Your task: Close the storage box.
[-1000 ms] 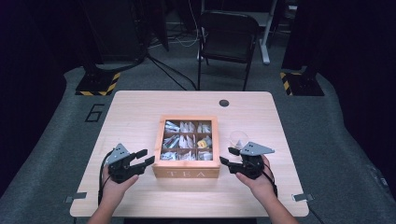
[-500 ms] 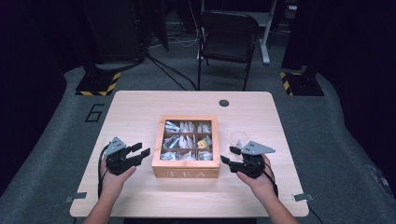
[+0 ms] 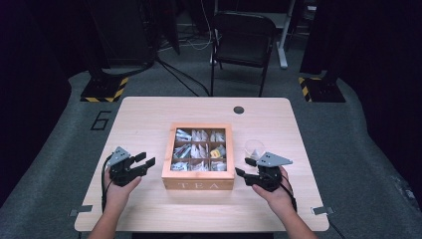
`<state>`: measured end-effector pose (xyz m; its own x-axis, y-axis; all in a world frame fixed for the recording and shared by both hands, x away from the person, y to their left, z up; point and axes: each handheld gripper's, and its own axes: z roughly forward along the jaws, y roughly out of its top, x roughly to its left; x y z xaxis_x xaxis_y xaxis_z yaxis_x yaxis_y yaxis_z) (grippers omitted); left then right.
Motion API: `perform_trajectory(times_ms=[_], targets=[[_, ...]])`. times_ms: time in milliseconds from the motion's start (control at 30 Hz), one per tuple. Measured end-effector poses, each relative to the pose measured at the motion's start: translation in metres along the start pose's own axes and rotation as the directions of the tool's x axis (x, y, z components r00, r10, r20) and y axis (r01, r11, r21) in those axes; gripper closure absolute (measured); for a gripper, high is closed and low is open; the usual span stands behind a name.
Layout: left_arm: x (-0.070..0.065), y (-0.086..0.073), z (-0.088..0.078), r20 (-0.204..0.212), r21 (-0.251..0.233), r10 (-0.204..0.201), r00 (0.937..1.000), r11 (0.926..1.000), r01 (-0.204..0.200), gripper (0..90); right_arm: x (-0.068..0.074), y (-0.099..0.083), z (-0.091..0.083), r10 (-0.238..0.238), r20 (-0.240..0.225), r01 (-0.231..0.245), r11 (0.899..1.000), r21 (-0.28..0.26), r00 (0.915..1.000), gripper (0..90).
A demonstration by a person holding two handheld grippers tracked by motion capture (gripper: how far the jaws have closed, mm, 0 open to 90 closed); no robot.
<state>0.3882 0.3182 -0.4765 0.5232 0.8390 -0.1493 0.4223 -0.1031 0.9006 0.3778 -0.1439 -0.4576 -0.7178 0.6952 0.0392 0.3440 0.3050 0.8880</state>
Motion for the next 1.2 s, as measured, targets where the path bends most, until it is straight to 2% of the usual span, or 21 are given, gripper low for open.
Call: perform_trajectory(times_ms=[167,333,567,833,967,1100,1200], targets=[[0.004,-0.005,-0.002,-0.011,0.013,-0.008,0.9999,0.9999,0.008,49.0,0.000,-0.002,0.000,0.000,0.005,0.000,1.000,-0.001,1.0000,43.7],[0.005,-0.007,-0.003,-0.017,0.005,-0.008,0.9998,1.0000,0.008,48.6,-0.001,-0.003,0.000,0.002,0.007,-0.002,1.000,0.004,1.0000,43.5],[0.006,-0.011,-0.001,-0.016,0.035,0.001,0.9999,0.9994,0.000,48.2,-0.004,-0.005,0.000,0.019,0.014,-0.019,1.000,0.007,0.9997,43.5],[0.006,-0.014,0.000,-0.017,0.044,-0.003,0.9999,0.9990,0.004,46.9,-0.004,-0.007,0.002,0.022,0.004,-0.022,1.000,0.018,0.9997,43.0],[0.005,-0.014,0.001,-0.021,0.034,-0.001,0.9998,0.9994,0.001,46.7,-0.004,-0.008,0.002,0.020,0.005,-0.020,1.000,0.022,0.9998,42.9],[0.002,-0.014,0.001,-0.013,0.035,0.007,0.9999,0.9994,-0.006,46.5,-0.005,-0.008,0.002,0.015,0.005,-0.015,1.000,0.024,0.9999,42.9],[-0.003,-0.012,-0.002,0.002,0.045,0.030,0.9995,0.9985,-0.030,46.5,-0.004,-0.008,0.001,0.017,0.010,-0.017,1.000,0.021,0.9998,42.9]])
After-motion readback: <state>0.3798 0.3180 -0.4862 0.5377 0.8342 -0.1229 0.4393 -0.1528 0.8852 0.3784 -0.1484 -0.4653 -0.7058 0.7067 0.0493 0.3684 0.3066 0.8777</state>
